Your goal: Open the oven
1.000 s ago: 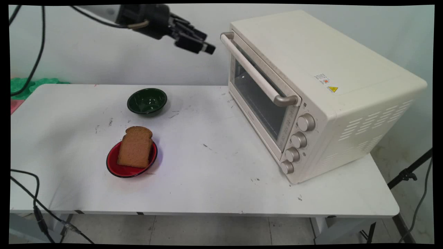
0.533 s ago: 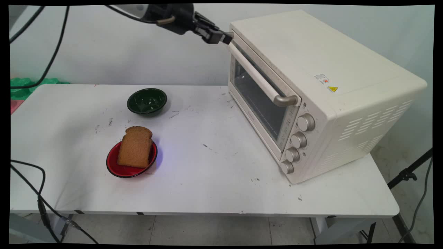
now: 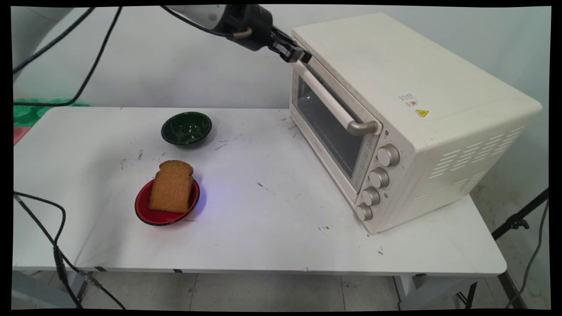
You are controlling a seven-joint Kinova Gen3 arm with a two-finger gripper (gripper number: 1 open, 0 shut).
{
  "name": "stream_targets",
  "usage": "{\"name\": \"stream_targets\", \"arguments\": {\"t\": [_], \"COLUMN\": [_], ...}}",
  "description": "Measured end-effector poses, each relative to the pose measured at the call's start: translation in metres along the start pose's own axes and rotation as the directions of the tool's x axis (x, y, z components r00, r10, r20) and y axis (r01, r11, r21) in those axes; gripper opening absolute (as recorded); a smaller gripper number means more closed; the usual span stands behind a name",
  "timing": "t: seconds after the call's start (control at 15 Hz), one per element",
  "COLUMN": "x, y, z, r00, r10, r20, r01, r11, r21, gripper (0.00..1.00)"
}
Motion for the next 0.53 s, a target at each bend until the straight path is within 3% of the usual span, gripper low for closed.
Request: {"name": "stream_targets", "arguments": {"t": [0.53], "x": [0.005], "y": [0.004], "z": [0.032], "r00": [0.999], "r10": [0.000], "r20": [0.043], "r01": [0.000], "r11": [1.000], "r21": [0.005], "gripper": [0.00]}}
